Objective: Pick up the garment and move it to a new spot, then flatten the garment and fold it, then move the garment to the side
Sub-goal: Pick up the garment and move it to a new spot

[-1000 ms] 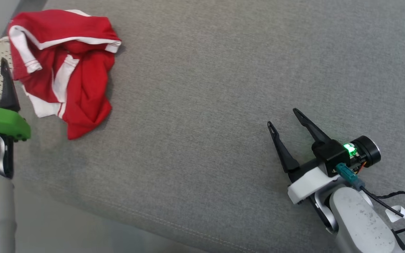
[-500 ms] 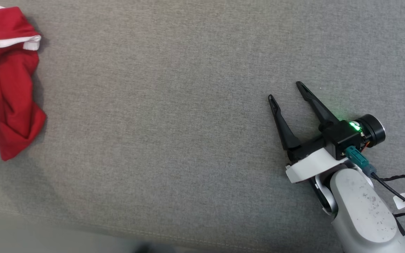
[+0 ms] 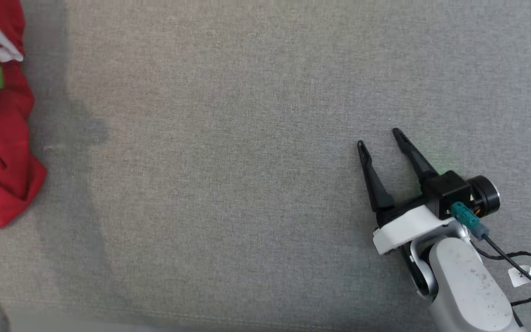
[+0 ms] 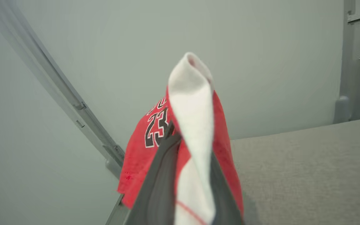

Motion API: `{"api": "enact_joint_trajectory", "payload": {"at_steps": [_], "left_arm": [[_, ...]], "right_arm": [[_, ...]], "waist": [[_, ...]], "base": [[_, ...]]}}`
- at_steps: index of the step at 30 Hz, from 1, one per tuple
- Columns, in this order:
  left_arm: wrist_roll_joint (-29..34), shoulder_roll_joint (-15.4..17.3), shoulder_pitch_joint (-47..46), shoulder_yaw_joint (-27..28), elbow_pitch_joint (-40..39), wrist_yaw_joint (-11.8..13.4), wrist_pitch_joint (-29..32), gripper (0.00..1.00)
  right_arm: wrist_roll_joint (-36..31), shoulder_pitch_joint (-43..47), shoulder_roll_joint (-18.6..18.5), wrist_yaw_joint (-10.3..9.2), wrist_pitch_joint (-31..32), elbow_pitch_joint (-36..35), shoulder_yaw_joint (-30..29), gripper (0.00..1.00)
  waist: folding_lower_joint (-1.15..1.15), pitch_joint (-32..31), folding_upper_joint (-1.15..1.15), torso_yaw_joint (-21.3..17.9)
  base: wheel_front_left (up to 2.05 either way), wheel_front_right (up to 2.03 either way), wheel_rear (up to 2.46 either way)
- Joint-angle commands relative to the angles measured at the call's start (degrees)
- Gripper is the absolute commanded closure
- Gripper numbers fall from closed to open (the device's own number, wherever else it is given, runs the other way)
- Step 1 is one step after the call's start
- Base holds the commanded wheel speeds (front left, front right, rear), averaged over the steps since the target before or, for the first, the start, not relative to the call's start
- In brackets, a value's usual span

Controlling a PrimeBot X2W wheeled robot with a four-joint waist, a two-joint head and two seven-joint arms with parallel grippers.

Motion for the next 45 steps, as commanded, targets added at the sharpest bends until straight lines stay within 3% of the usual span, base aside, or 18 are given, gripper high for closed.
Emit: {"api": "enact_joint_trajectory", "payload": {"at_steps": [1, 12, 17, 20, 21, 22, 23, 28, 35, 45], "left_arm": [[0.2, -2.0, -1.1, -1.7, -2.1, -0.3, 0.0, 1.00], [-4.0, -15.9, 7.5, -15.1, -17.3, -0.9, 0.0, 1.00], [-7.6, -18.4, 15.0, -20.3, -17.2, -0.8, 0.0, 1.00], [-9.4, -18.6, 20.0, -21.8, -16.5, 0.9, 0.0, 1.00], [-9.9, -18.6, 21.5, -22.5, -15.8, 1.2, 0.0, 0.70], [-10.2, -18.7, 23.2, -22.8, -14.8, 1.7, 0.0, 0.14], [-9.8, -18.6, 24.2, -22.8, -13.9, 2.1, 0.0, 0.00], [-7.5, -17.7, 30.8, -17.8, -11.5, 4.5, -0.1, 0.00], [-5.1, -16.2, 42.0, -8.4, -17.6, 6.4, 0.0, 0.00], [-2.3, -17.7, 57.4, 1.6, -24.6, 8.2, 0.0, 0.00]], "right_arm": [[0.4, 1.7, 0.3, -0.10, 0.1, 0.9, -0.1, 0.00], [3.2, 6.0, 1.7, -0.10, 0.1, 1.9, -0.8, 0.00], [4.3, 7.5, 1.8, -0.10, 0.1, 1.8, -1.0, 0.00], [4.6, 7.9, 1.8, -0.10, 0.1, 1.5, -1.0, 0.00], [4.7, 8.0, 1.8, -0.10, 0.1, 1.5, -1.1, 0.00], [4.8, 8.1, 1.8, -0.10, 0.1, 1.5, -1.0, 0.00], [4.7, 8.1, 1.8, -0.10, 0.1, 1.4, -1.0, 0.00], [4.8, 8.4, 1.8, -0.10, 0.1, 1.2, -1.8, 0.00], [4.2, 10.4, 1.8, -0.10, 0.1, 0.8, -3.3, 0.00], [4.9, 14.1, 1.8, -0.10, 0.1, 2.6, -1.9, 0.00]], "waist": [[0.00, -4.9, 0.00, -2.2], [0.00, -12.9, 0.00, -12.3], [0.00, -14.1, 0.00, -16.3], [0.00, -14.4, 0.00, -18.0], [0.00, -14.4, 0.00, -18.2], [0.00, -14.5, 0.00, -18.5], [0.00, -14.5, 0.00, -18.6], [0.00, -15.8, 0.00, -17.9], [0.00, -20.8, 0.00, -14.2], [0.00, -27.4, 0.00, -10.1]], "base": [[0.00, 0.00, 0.00], [0.00, 0.00, 0.00], [0.00, 0.00, 0.00], [0.00, 0.00, 0.00], [0.00, 0.00, 0.00], [0.00, 0.00, 0.00], [0.00, 0.00, 0.00], [0.00, 0.00, 0.00], [0.00, 0.00, 0.00], [0.00, 0.00, 0.00]]}}
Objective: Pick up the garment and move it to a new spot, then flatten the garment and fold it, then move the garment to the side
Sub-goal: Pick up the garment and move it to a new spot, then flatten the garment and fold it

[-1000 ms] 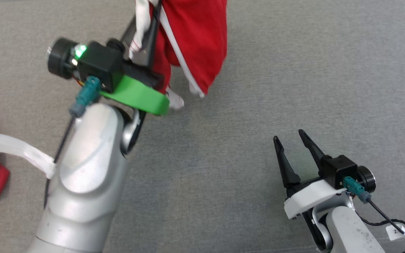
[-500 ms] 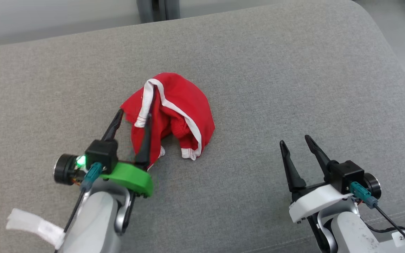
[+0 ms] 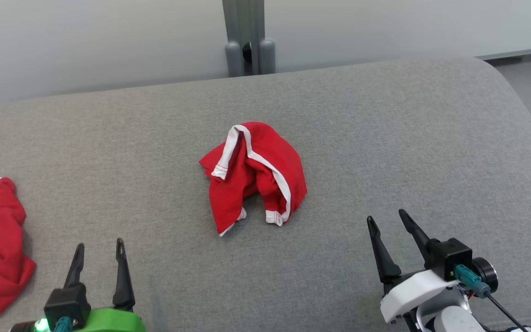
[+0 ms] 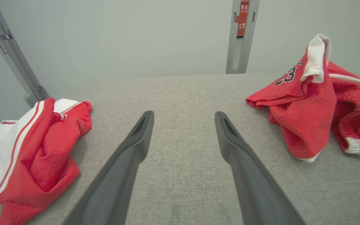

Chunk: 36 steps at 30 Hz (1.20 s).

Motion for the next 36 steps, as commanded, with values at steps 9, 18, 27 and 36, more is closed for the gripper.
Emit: {"api": "enact_joint_trajectory", "payload": {"at_steps": [9, 18, 27, 36], "left_arm": [[0.3, -1.2, 3.5, -0.4, -0.4, -1.1, 0.0, 0.00], [-2.4, -1.2, -1.0, -5.0, -0.6, -1.1, 0.0, 0.00], [-3.7, -1.2, -2.9, -8.4, -1.1, -0.5, 0.0, 0.00], [-6.0, -1.3, -4.7, -10.0, -1.9, 0.9, 0.0, 0.00]], "right_arm": [[1.3, 0.0, -0.1, -0.10, 0.0, 3.0, 2.2, 0.00], [3.1, -8.3, -0.2, -0.10, 0.0, 11.1, 4.5, 0.00], [2.7, -12.1, -0.1, -0.10, 0.0, 17.8, -0.1, 0.00], [-1.8, -15.3, -0.2, -0.10, 0.0, 18.3, -6.5, 1.00]], "waist": [[0.00, -2.2, 0.00, 7.3], [0.00, 3.0, 0.00, 16.2], [0.00, 6.7, 0.00, 21.3], [0.00, 8.8, 0.00, 19.6]], "base": [[0.00, 0.00, 0.00], [0.00, 0.00, 0.00], [0.00, 0.00, 0.00], [0.00, 0.00, 0.00]]}}
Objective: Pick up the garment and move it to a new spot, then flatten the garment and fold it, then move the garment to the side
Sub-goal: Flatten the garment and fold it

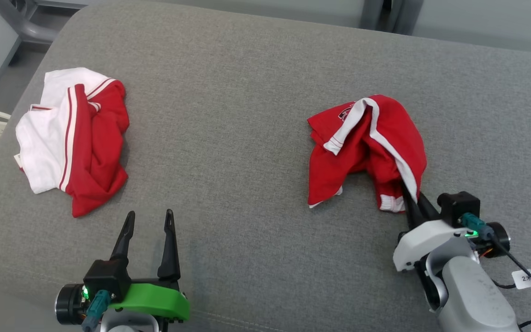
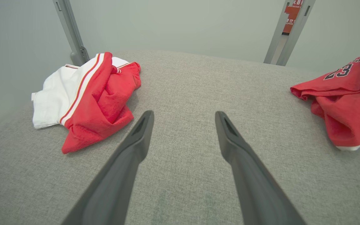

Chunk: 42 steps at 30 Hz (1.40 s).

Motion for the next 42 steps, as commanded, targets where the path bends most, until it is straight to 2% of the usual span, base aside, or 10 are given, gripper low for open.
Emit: {"api": "enact_joint_trajectory", "payload": {"at_steps": [1, 6, 12, 20, 25, 29, 35, 36, 37, 42], "left_arm": [[-0.6, 0.1, -0.9, -0.3, -0.2, 0.3, 0.0, 0.00], [-1.9, 0.1, -1.1, -1.9, 0.1, 0.5, 0.0, 0.00], [-3.0, 0.1, 0.1, -4.9, 1.0, 1.1, 0.0, 0.00], [-3.3, 0.1, 2.7, -5.7, 1.9, 1.6, 0.0, 0.00], [-3.3, 0.1, 2.8, -4.9, 1.7, 1.7, 0.0, 0.00], [-3.0, 0.1, 1.1, -4.2, 1.1, 1.3, 0.0, 0.00], [-3.7, 0.2, -1.8, -3.9, 0.6, 1.2, 0.0, 0.00], [-4.3, 0.2, -2.3, -3.8, 0.7, 1.3, 0.0, 0.00], [-4.7, 0.1, -2.7, -4.0, 0.9, 1.2, 0.0, 0.00], [-5.6, 0.1, -4.0, -5.5, 1.7, 0.5, 0.0, 0.00]], "right_arm": [[-2.3, -1.2, -0.6, -0.10, 0.0, -1.3, -1.6, 1.00], [-8.1, -6.8, -3.6, -0.10, 0.0, -6.6, -3.1, 1.00], [-11.4, -18.7, -6.5, -0.10, 0.0, -9.0, 7.1, 1.00], [-10.3, -34.2, -1.5, -0.10, 0.0, -5.6, 16.5, 1.00], [-12.0, -34.5, -0.6, -0.10, 0.0, -2.7, 19.0, 1.00], [-15.1, -28.6, -6.1, -0.12, 0.0, 0.4, 22.4, 1.00], [-18.1, -16.9, -15.8, -0.11, 0.0, 4.2, 23.0, 1.00], [-17.5, -14.5, -16.6, -0.10, 0.0, 4.7, 22.7, 0.32], [-16.8, -12.7, -16.9, -0.11, 0.0, 5.2, 22.2, 0.00], [-13.4, -4.1, -15.5, -0.10, 0.0, 2.7, 15.6, 0.00]], "waist": [[0.00, 0.0, 0.00, -0.9], [0.00, -1.9, 0.00, -2.2], [0.00, -5.6, 0.00, -1.4], [0.00, -8.6, 0.00, 0.3], [0.00, -8.6, 0.00, -2.1], [0.00, -7.5, 0.00, -5.2], [0.00, -4.5, 0.00, -10.0], [0.00, -4.0, 0.00, -10.7], [0.00, -3.8, 0.00, -11.3], [0.00, -3.0, 0.00, -14.5]], "base": [[0.00, 0.00, 0.00], [0.00, 0.00, 0.00], [0.00, 0.00, 0.00], [0.00, 0.00, 0.00], [0.00, 0.00, 0.00], [0.00, 0.00, 0.00], [0.00, 0.00, 0.00], [0.00, 0.00, 0.00], [0.00, 0.00, 0.00], [0.00, 0.00, 0.00]]}}
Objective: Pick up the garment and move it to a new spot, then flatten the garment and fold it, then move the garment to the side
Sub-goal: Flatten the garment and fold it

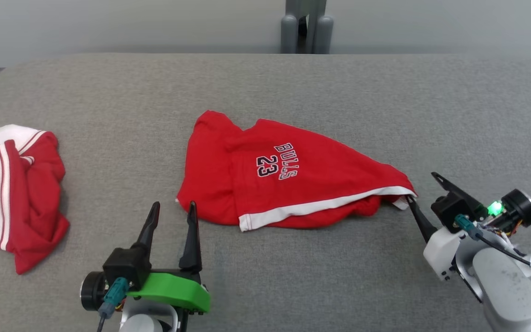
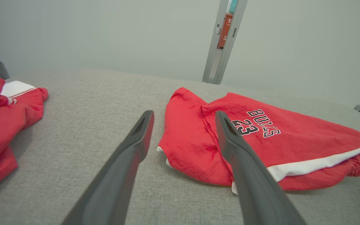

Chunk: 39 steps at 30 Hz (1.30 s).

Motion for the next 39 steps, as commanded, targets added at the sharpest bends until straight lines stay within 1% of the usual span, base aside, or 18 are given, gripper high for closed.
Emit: {"api": "enact_joint_trajectory", "payload": {"at_steps": [1, 4, 7, 9, 11, 14, 20, 25, 29, 30, 31, 32, 33, 37, 39], "left_arm": [[-0.2, 0.2, -1.0, -0.4, 0.4, -0.5, 0.0, 0.00], [-0.8, 0.2, -2.0, -2.2, 2.1, -1.8, 0.0, 0.00], [-2.4, 0.2, -3.0, -3.9, 4.4, -2.8, 0.0, 0.00], [-3.6, 0.2, -4.0, -4.6, 6.3, -3.2, 0.0, 0.00], [-3.3, 0.2, -5.2, -5.7, 7.9, -4.0, 0.0, 0.00], [-4.3, 0.2, -6.1, -5.7, 9.9, -4.1, 0.0, 0.00], [-7.1, 0.2, -5.6, -4.5, 12.9, -3.3, 0.0, 0.00], [-7.7, 0.2, -5.1, -4.5, 13.2, -4.6, 0.0, 0.00], [-8.0, 0.2, -4.7, -5.6, 12.9, -5.9, 0.0, 0.00], [-8.3, 0.2, -4.7, -5.7, 12.6, -6.2, 0.0, 0.10], [-8.2, 0.2, -4.8, -5.9, 12.1, -6.6, 0.0, 0.51], [-8.1, 0.2, -4.9, -6.0, 11.9, -6.6, 0.0, 0.73], [-7.9, 0.2, -4.9, -6.3, 11.9, -6.9, 0.0, 1.00], [-8.4, 0.2, -4.9, -5.8, 11.7, -7.1, 0.0, 1.00], [-8.2, 0.2, -4.8, -4.5, 11.2, -6.5, 0.0, 1.00]], "right_arm": [[0.7, 2.0, 1.3, -0.11, 0.0, -1.7, -1.8, 0.00], [1.9, 6.1, 4.3, -0.10, 0.0, -5.9, -6.7, 0.00], [2.0, 8.7, 7.2, -0.10, 0.0, -9.4, -9.7, 0.00], [1.8, 9.9, 9.1, -0.10, 0.0, -11.4, -10.6, 0.00], [1.0, 10.2, 10.1, -0.10, 0.0, -12.9, -10.7, 0.00], [0.5, 9.6, 11.7, -0.10, 0.0, -14.9, -10.8, 0.00], [0.9, 9.0, 13.3, -0.10, 0.0, -17.6, -12.3, 0.00], [1.1, 8.8, 13.8, -0.10, 0.0, -18.1, -13.3, 0.00], [1.1, 8.8, 14.1, -0.10, 0.0, -18.0, -13.8, 0.00], [1.1, 8.8, 14.2, -0.10, 0.0, -17.9, -14.0, 0.00], [1.1, 8.7, 14.2, -0.10, 0.0, -17.8, -14.1, 0.00], [1.1, 8.6, 14.3, -0.10, 0.0, -17.8, -14.2, 0.00], [1.2, 8.7, 14.4, -0.10, 0.0, -17.7, -14.3, 0.00], [1.2, 8.8, 14.5, -0.10, 0.0, -17.2, -14.5, 0.00], [1.2, 9.4, 14.6, -0.10, 0.0, -16.9, -14.8, 0.00]], "waist": [[0.00, 2.0, 0.00, -3.6], [0.00, 2.5, 0.00, -5.5], [0.00, 3.2, 0.00, -6.9], [0.00, 3.9, 0.00, -8.0], [0.00, 4.7, 0.00, -9.0], [0.00, 6.2, 0.00, -10.3], [0.00, 8.0, 0.00, -11.1], [0.00, 8.7, 0.00, -10.8], [0.00, 9.0, 0.00, -10.4], [0.00, 9.0, 0.00, -10.3], [0.00, 9.0, 0.00, -10.1], [0.00, 9.0, 0.00, -10.0], [0.00, 9.0, 0.00, -9.9], [0.00, 8.5, 0.00, -9.5], [0.00, 7.9, 0.00, -9.1]], "base": [[0.00, 0.00, 0.00], [0.00, 0.00, 0.00], [0.00, 0.00, 0.00], [0.00, 0.00, 0.00], [0.00, 0.00, 0.00], [0.00, 0.00, 0.00], [0.00, 0.00, 0.00], [0.00, 0.00, 0.00], [0.00, 0.00, 0.00], [0.00, 0.00, 0.00], [0.00, 0.00, 0.00], [0.00, 0.00, 0.00], [0.00, 0.00, 0.00], [0.00, 0.00, 0.00], [0.00, 0.00, 0.00]]}}
